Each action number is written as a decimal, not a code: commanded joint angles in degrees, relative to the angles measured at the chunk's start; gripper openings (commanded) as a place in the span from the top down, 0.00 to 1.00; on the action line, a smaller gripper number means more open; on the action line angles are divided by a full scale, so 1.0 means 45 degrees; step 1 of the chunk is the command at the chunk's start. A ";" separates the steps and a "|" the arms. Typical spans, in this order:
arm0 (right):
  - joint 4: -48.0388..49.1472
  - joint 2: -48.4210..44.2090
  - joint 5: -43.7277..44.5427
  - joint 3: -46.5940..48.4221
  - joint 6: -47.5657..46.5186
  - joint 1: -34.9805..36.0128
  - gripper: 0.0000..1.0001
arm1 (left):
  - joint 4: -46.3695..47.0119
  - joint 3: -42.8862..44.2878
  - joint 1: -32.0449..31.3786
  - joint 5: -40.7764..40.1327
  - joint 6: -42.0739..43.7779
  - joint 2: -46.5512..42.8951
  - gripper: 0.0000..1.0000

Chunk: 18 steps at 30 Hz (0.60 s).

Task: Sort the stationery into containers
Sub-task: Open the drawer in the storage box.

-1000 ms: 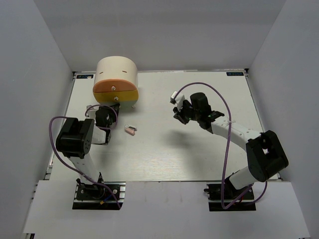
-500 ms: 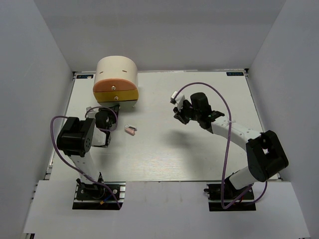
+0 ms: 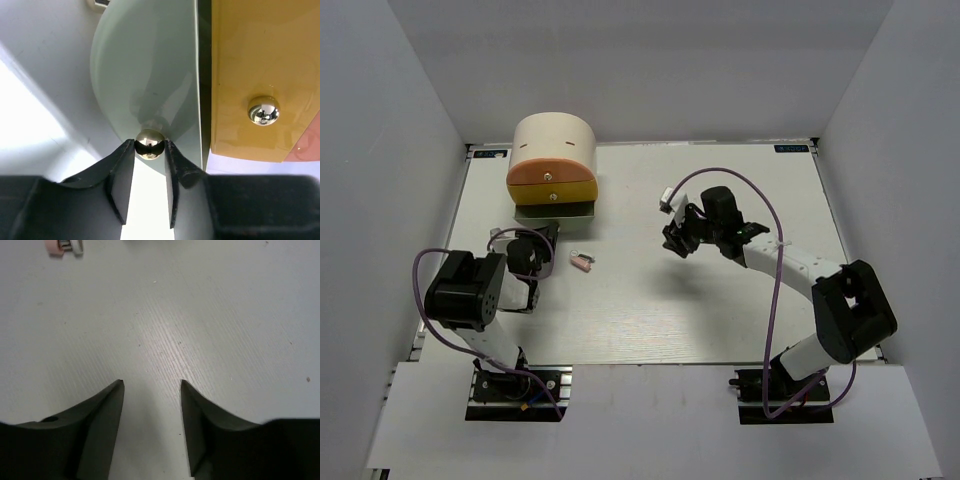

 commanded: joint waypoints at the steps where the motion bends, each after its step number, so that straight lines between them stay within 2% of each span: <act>1: -0.0517 0.0138 -0.1635 0.0639 -0.0534 0.0035 0.41 | -0.0574 -0.0172 0.0087 0.0443 0.0114 -0.0449 0.58; 4: -0.1530 0.0138 -0.2984 0.0718 -0.1179 0.0054 0.21 | -0.0904 -0.0055 0.0088 0.0716 0.0114 -0.0623 0.44; 5: -0.1629 0.0138 -0.3744 0.0758 -0.1375 0.0074 0.10 | -0.1235 0.0080 0.0088 0.0718 0.0250 -0.0741 0.38; 6: -0.1688 0.0099 -0.4467 0.0758 -0.1667 0.0132 0.10 | -0.1470 0.0082 0.0088 0.0892 0.0251 -0.0878 0.30; 7: -0.1689 -0.0017 -0.4784 0.0835 -0.2076 0.0190 0.10 | -0.1762 0.0082 0.0088 0.1009 0.0618 -0.1266 0.28; 10: -0.1592 0.0430 -0.5840 0.1108 -0.2607 0.0502 0.10 | -0.3459 0.0336 0.0088 0.1128 0.1400 -0.2126 0.22; 11: -0.1572 0.0605 -0.6016 0.1206 -0.2801 0.0677 0.10 | -0.4083 0.0645 0.0088 0.1244 0.2235 -0.2864 0.22; 13: -0.1533 0.1246 -0.6037 0.1730 -0.2959 0.1106 0.10 | -0.6619 0.1346 -0.0047 0.1245 0.3292 -0.3688 0.20; 14: -0.1494 0.1445 -0.6018 0.1909 -0.3017 0.1206 0.14 | -0.7692 0.1641 -0.0048 0.1090 0.4323 -0.4078 0.20; 16: -0.1338 0.2204 -0.5823 0.2511 -0.2863 0.1459 0.21 | -1.0285 0.2053 -0.0048 0.1089 0.5149 -0.5133 0.20; 17: -0.1067 0.2556 -0.5668 0.2651 -0.2746 0.1751 0.24 | -1.0958 0.2054 -0.0048 0.0973 0.5424 -0.5524 0.20; 18: -0.0987 0.2753 -0.5550 0.3175 -0.2513 0.1869 0.31 | -1.2241 0.2054 -0.0048 0.0759 0.5775 -0.5934 0.20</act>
